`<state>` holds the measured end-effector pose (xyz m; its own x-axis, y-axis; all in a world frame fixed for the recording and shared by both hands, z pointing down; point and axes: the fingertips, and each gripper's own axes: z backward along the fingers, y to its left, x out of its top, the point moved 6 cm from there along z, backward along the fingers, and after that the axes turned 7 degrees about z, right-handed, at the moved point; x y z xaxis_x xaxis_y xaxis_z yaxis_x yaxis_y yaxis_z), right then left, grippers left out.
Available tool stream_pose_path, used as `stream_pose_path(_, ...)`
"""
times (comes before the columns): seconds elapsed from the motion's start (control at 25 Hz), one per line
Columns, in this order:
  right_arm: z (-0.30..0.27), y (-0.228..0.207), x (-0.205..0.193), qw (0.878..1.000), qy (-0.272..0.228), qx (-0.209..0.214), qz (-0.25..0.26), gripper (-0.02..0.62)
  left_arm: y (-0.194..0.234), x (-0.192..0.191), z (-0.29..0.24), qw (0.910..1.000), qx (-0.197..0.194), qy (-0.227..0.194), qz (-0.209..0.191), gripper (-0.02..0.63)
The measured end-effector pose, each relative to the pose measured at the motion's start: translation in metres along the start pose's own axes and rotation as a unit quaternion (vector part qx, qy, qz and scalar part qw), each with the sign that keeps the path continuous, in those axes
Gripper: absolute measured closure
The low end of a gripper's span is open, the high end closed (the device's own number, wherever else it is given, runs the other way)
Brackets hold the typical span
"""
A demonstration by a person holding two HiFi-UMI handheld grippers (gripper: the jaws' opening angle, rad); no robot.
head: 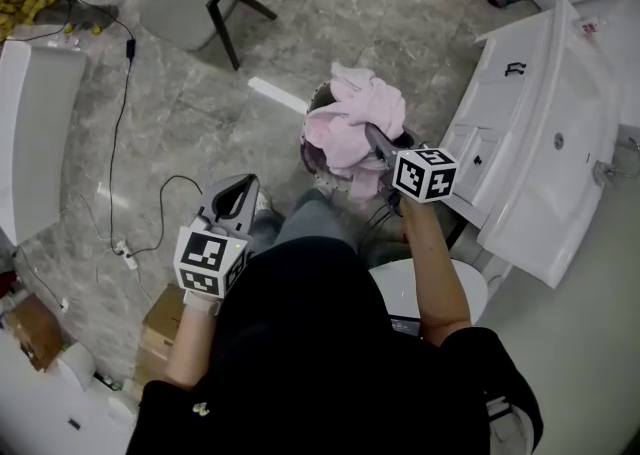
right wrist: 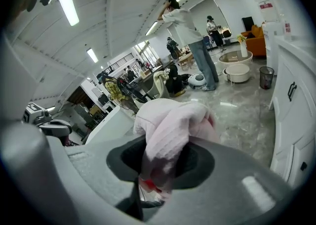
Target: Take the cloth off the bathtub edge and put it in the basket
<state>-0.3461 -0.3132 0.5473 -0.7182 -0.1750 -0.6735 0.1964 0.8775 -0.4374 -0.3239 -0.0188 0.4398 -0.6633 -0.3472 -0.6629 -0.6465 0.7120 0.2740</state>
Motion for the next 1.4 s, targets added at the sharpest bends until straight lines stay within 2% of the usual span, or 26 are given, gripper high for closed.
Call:
stream_pose_path(0.48,-0.074,-0.047,-0.107,0.994,0.109,0.004,-0.030,0.479,0.009,-0.045,-0.029,0.9983,0.017,0.041,0.037,0.592)
stream_pose_path(0.84,-0.146,-0.075,-0.176,0.985,0.167,0.000,-0.040,0.479,0.026,-0.090,-0.036,0.9947,0.036,0.073,0.063,0.592)
stream_pose_path(1.04,-0.184,-0.104,-0.215,0.979,0.199,-0.026,-0.045,0.477,0.036,-0.112,-0.041,0.9923,0.049,0.077,0.083,0.592)
stream_pose_path(1.2,-0.209,-0.122,-0.245,0.973,0.223,-0.046,-0.049,0.476,0.042,-0.139,-0.040,0.9902,0.056,0.104,0.076,0.592)
stream_pose_path(1.4,-0.239,-0.133,-0.278,0.964,0.249,-0.068,-0.063,0.472,0.055,-0.165,-0.033,0.9855,0.068,0.121,0.098,0.592)
